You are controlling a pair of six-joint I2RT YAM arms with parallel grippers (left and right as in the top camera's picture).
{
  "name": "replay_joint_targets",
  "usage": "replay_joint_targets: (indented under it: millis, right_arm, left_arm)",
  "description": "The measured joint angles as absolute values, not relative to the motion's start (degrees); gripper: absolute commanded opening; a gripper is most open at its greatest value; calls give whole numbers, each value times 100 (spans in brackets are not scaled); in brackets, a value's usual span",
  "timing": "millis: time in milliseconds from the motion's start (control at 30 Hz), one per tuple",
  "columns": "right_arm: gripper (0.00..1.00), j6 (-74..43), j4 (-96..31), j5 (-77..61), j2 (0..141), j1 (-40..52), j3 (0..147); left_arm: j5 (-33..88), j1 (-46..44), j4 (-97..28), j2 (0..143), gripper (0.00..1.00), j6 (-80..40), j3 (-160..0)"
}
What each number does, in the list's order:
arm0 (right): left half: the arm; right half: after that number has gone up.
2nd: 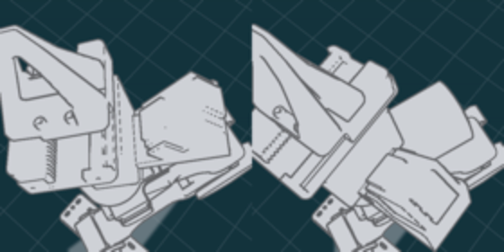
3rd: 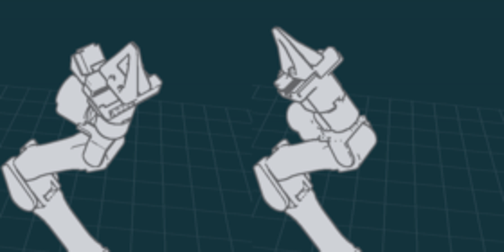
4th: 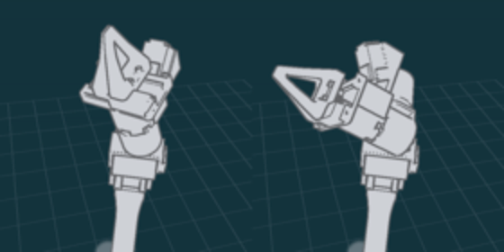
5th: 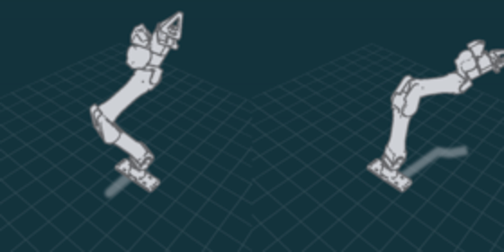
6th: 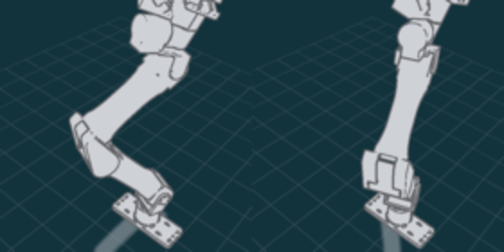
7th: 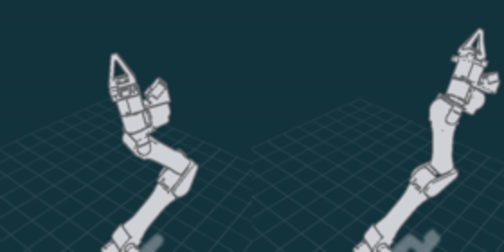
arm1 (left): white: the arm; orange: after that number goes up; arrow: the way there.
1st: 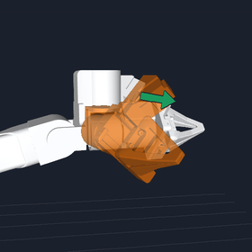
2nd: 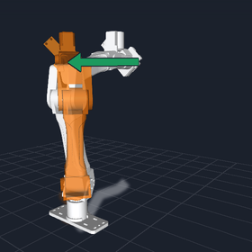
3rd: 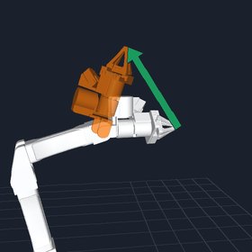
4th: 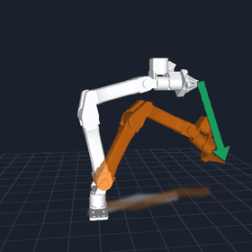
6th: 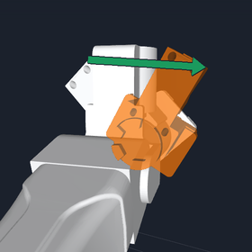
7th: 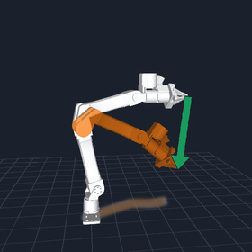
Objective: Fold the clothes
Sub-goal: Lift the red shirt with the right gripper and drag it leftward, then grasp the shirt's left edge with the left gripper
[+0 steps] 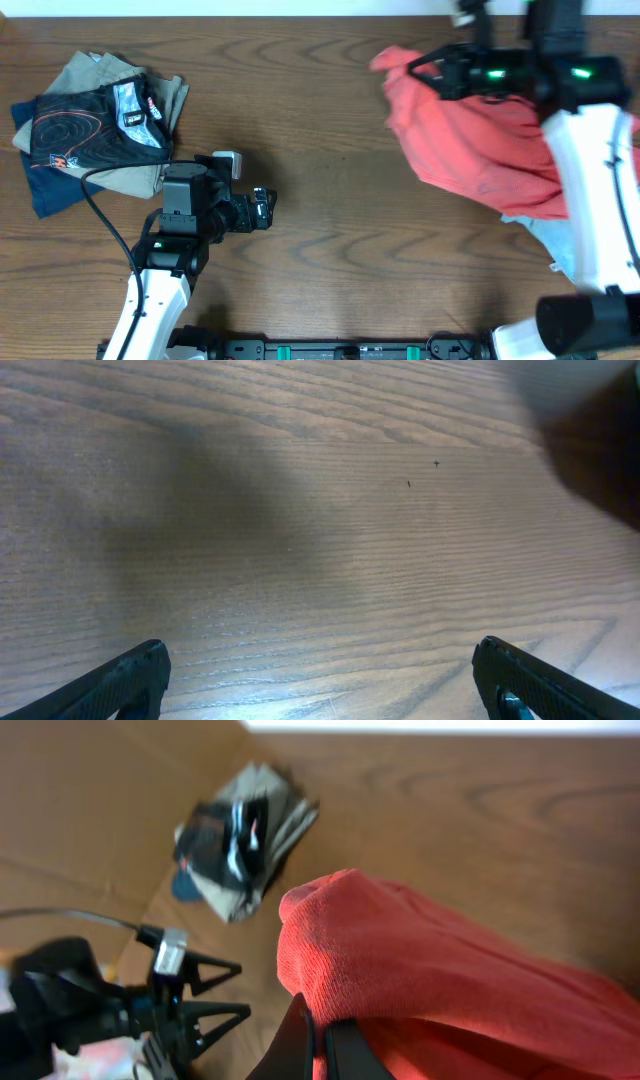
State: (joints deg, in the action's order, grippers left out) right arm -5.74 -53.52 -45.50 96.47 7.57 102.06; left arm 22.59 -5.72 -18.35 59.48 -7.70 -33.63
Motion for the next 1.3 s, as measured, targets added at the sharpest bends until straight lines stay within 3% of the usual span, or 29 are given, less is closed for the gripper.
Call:
replay_joint_targets:
  millis: [33, 100, 167, 433, 700, 1033, 1300]
  right_arm:
    - [10, -554, -5347, -4469, 9771, 882, 10206]
    - [60, -532, -5356, -4252, 9985, 1063, 10206]
    - [99, -504, -5374, -3920, 10156, 1177, 10206]
    - [99, -878, -6036, -1643, 10324, 998, 10206]
    - [99, -1306, -7467, -434, 10324, -447, 10204]
    - [99, -1730, -8169, -137, 10324, -2174, 10204]
    - [99, -1739, -8475, -163, 10324, -2410, 10204]
  left_arm:
    - [2261, -572, -1833, 5948, 98, -770, -3363]
    - [2259, -572, -1835, 5948, 98, -770, -3363]
    - [2259, -572, -1833, 5948, 98, -770, -3363]
    - [2261, -572, -1778, 5948, 97, -770, -3363]
    - [2263, -576, -1592, 5968, 98, -799, -3367]
    - [2397, -1483, 36, 7159, 97, -1824, -3382]
    - [2423, -2587, 2047, 8895, 98, -2919, -3452]
